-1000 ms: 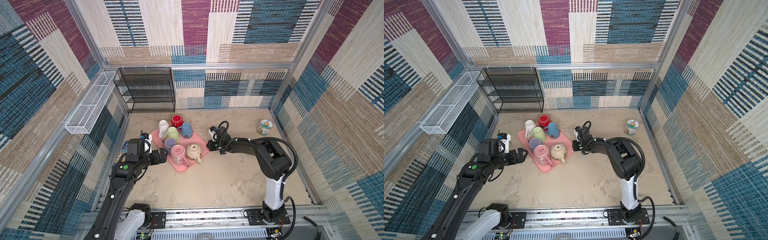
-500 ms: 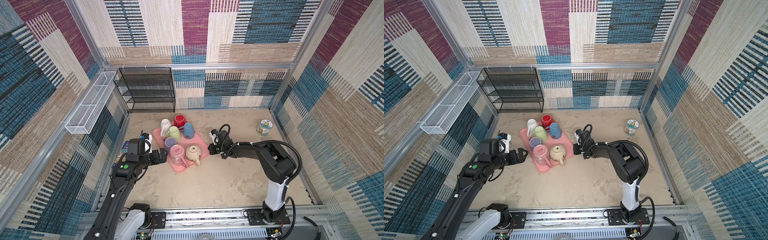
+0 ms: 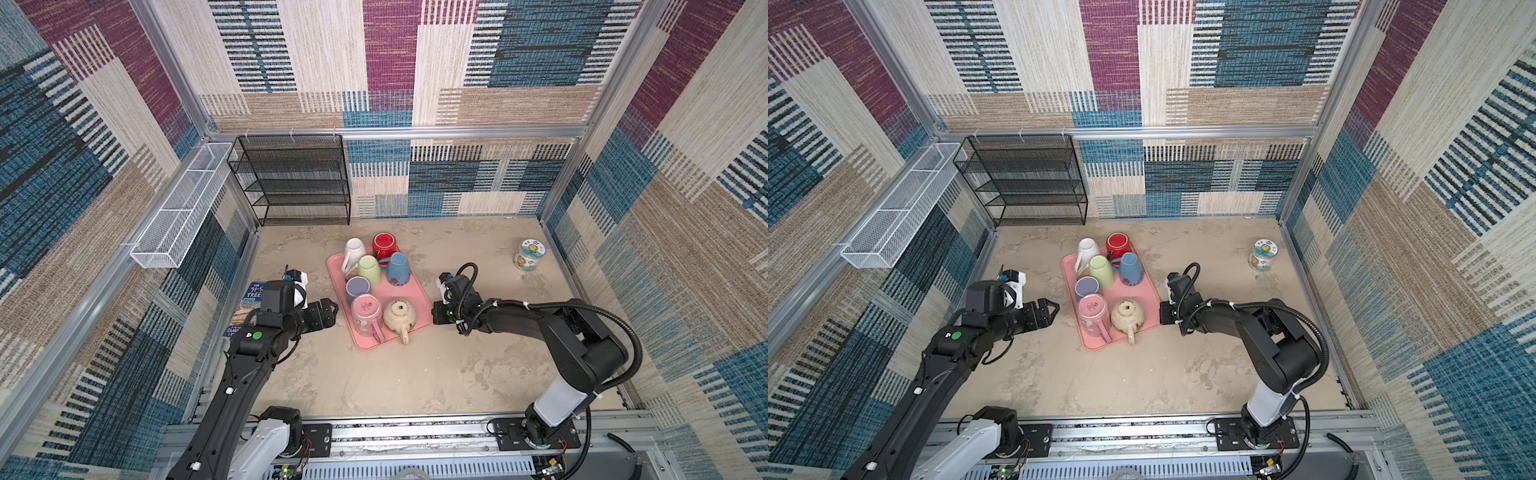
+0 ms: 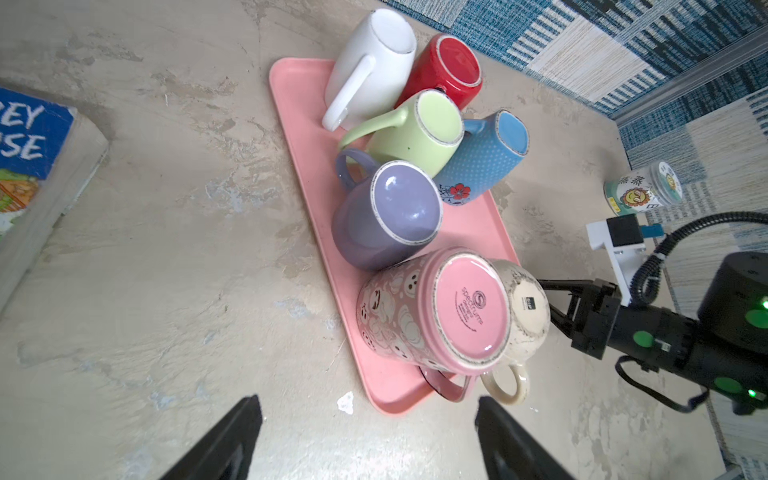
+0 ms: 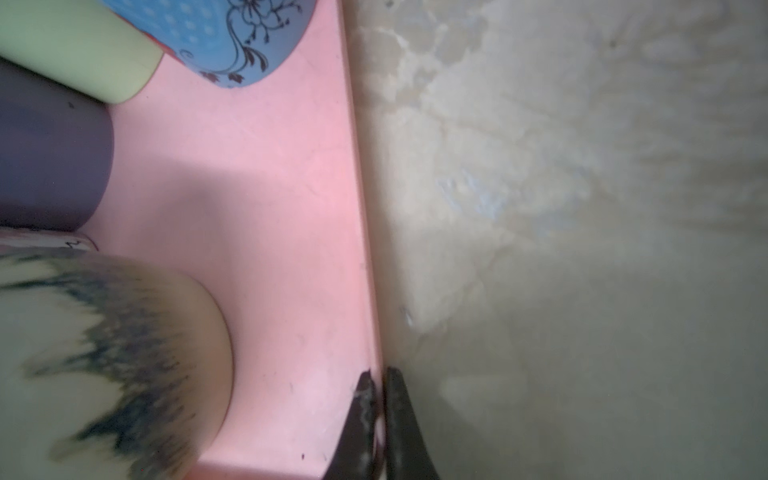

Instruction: Turn the mug right side up

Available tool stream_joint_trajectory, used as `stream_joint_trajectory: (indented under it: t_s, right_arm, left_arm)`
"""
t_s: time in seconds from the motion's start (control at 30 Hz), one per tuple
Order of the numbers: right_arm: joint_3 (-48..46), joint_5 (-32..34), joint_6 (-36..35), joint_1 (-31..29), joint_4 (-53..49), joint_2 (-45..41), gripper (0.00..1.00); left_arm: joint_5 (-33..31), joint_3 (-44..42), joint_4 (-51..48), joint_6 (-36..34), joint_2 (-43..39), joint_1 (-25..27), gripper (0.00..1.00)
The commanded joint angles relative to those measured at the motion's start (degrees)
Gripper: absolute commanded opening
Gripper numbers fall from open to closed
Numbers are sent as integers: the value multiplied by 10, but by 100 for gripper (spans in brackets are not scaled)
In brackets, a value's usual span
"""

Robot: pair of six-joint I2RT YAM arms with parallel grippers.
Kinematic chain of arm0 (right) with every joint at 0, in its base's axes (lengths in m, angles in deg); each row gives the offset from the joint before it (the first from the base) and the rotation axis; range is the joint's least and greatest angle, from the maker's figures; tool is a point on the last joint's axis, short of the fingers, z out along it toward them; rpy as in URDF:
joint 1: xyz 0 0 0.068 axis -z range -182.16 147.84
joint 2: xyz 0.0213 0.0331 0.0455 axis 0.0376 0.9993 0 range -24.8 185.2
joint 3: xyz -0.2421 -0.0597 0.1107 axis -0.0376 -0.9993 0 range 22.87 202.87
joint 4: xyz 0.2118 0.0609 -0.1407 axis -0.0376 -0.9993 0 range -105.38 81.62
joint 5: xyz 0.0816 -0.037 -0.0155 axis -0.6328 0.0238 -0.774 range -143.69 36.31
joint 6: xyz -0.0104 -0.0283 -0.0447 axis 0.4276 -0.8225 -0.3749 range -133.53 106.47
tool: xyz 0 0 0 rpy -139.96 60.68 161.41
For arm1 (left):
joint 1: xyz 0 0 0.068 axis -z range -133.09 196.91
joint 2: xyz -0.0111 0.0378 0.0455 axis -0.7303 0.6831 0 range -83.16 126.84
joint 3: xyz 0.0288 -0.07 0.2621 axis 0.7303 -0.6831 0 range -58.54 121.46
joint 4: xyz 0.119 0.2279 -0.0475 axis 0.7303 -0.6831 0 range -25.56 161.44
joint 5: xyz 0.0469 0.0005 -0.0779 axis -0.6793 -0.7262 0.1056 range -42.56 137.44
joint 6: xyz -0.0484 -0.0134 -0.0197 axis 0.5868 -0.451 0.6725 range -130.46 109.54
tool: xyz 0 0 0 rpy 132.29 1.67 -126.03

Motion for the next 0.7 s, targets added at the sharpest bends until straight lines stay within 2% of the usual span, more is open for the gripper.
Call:
stream_joint_trajectory:
  t_s: [0.0, 0.33, 0.53, 0.67]
  right_arm:
    - [-39, 47, 54, 2, -101, -44, 0]
    - [-154, 69, 131, -28, -135, -223, 0]
    - [-201, 61, 168, -50, -161, -298, 0]
    - [-217, 52, 188, -60, -163, -326, 0]
  left_arm:
    - [-40, -18, 46, 55, -3, 14, 85]
    - [-95, -77, 157, 86, 89, 74, 73]
    - [-139, -69, 202, 81, 179, 139, 68]
    - [-136, -55, 231, 83, 227, 157, 67]
